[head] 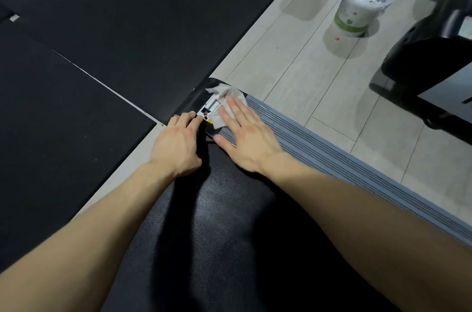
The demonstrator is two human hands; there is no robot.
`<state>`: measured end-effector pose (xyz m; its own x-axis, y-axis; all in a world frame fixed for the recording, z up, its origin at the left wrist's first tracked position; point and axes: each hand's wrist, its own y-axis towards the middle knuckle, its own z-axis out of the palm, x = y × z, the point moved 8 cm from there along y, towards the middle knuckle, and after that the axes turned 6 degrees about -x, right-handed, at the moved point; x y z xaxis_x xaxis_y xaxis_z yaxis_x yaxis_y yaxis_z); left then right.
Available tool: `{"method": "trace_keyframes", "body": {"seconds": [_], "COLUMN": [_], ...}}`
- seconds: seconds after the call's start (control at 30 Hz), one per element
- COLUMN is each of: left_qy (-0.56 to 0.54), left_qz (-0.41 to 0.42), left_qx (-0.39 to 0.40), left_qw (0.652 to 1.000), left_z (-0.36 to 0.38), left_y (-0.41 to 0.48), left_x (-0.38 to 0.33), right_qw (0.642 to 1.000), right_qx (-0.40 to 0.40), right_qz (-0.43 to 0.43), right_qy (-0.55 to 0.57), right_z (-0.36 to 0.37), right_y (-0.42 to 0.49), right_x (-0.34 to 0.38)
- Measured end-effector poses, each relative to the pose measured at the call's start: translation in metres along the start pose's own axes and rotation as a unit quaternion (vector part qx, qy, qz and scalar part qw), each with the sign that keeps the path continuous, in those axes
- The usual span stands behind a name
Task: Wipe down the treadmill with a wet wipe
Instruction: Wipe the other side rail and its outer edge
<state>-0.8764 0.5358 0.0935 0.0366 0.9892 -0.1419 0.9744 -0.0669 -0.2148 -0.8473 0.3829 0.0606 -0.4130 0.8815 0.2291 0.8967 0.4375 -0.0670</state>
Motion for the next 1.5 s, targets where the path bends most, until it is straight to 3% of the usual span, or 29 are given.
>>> {"method": "trace_keyframes", "body": {"seconds": [0.2, 0.4, 0.47, 0.6, 0.67, 0.77, 0.97, 1.07, 1.23, 1.37, 1.5], "left_qy": [-0.001, 0.025, 0.025, 0.030, 0.038, 0.038, 0.070, 0.067, 0.070, 0.078, 0.141], "left_qz": [0.004, 0.007, 0.003, 0.007, 0.006, 0.000, -0.014, -0.008, 0.061, 0.103, 0.082], "left_qx": [0.003, 0.018, 0.022, 0.006, -0.004, -0.023, 0.036, 0.057, -0.015, 0.039, 0.099], "left_qw": [1.000, 1.000, 0.999, 1.000, 0.999, 0.999, 0.997, 0.996, 0.996, 0.991, 0.982], "left_z": [0.004, 0.002, 0.001, 0.001, 0.003, 0.001, 0.006, 0.008, -0.018, -0.021, -0.023], "left_y": [-0.003, -0.003, -0.003, -0.004, -0.004, -0.002, -0.006, -0.012, 0.003, 0.031, 0.065], "left_x": [-0.002, -0.005, -0.005, -0.008, -0.010, -0.014, -0.016, -0.013, -0.041, -0.069, -0.059], "right_qw": [0.992, 0.998, 0.997, 0.995, 0.990, 0.984, 0.997, 0.998, 0.994, 0.997, 0.997], "right_qx": [-0.043, -0.013, 0.002, -0.042, -0.023, -0.028, 0.003, -0.007, -0.067, -0.057, -0.059], "right_qz": [0.111, 0.060, 0.068, 0.090, 0.136, 0.174, 0.076, 0.069, 0.090, 0.049, -0.032], "right_qy": [-0.041, -0.009, -0.024, -0.008, -0.023, -0.035, -0.007, 0.011, 0.015, 0.036, 0.031], "right_z": [-0.014, -0.002, -0.003, -0.015, -0.018, -0.022, -0.004, -0.008, -0.010, -0.011, -0.014], "right_y": [-0.140, 0.009, 0.013, -0.095, -0.158, -0.169, -0.011, -0.048, -0.154, -0.129, -0.095], "right_x": [-0.062, -0.011, -0.014, -0.056, -0.084, -0.085, -0.020, -0.035, -0.085, -0.086, -0.083]}}
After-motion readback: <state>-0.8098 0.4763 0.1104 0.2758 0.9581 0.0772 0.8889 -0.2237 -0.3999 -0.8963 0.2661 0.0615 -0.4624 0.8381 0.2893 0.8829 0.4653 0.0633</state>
